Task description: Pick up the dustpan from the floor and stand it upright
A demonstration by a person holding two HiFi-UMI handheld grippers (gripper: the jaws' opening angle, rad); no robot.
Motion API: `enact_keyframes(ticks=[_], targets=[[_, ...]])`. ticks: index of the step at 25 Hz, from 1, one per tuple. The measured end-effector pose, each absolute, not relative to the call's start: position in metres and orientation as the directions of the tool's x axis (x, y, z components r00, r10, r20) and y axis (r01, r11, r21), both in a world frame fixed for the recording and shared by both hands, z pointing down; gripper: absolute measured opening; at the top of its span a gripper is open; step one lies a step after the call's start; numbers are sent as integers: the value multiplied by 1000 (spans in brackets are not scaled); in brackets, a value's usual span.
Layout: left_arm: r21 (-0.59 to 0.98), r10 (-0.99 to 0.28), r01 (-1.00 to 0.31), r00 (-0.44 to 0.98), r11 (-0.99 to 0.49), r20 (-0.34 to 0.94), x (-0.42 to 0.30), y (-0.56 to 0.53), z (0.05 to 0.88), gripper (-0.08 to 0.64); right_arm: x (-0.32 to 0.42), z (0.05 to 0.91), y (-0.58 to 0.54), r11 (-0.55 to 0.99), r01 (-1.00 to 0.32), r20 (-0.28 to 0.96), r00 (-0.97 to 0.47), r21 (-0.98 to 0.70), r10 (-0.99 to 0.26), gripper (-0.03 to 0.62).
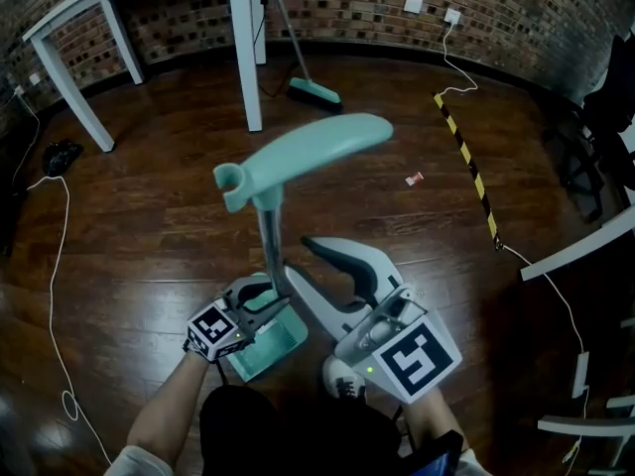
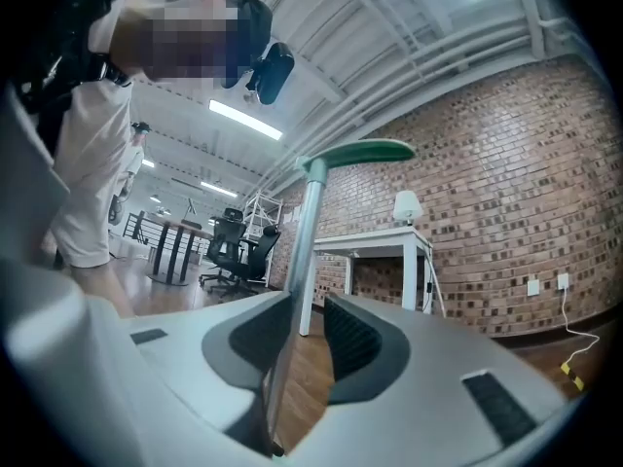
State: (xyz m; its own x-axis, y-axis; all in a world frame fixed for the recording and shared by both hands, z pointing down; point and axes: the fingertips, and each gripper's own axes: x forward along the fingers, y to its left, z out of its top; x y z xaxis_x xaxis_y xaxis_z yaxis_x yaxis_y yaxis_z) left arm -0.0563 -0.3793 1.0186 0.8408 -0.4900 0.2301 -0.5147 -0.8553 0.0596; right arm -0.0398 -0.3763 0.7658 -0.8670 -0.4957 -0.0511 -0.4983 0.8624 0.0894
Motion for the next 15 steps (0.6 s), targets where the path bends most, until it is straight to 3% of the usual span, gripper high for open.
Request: enact_keyframes(ticks=[6,9,12,15], targets=[[-5,-533,-546,816,-838,222,-74,-365,995,141,-28,770,-373,860,-503,-20,-864,85,-504,110],[11,-556,-572,801,-820,223,-85,-358,983,139,-23,774,-373,856,-507,2,-860,97,-510,79],[-12,-591,-603,777,-798,219,-98,-362,963,19,-12,766,-385,832,-542,-41,-840,122,-541,18],[-40,-643,-655,727,-755,240,-116,-376,942,12,1,753,-395,808,-573,-53,-819,141,-571,3]])
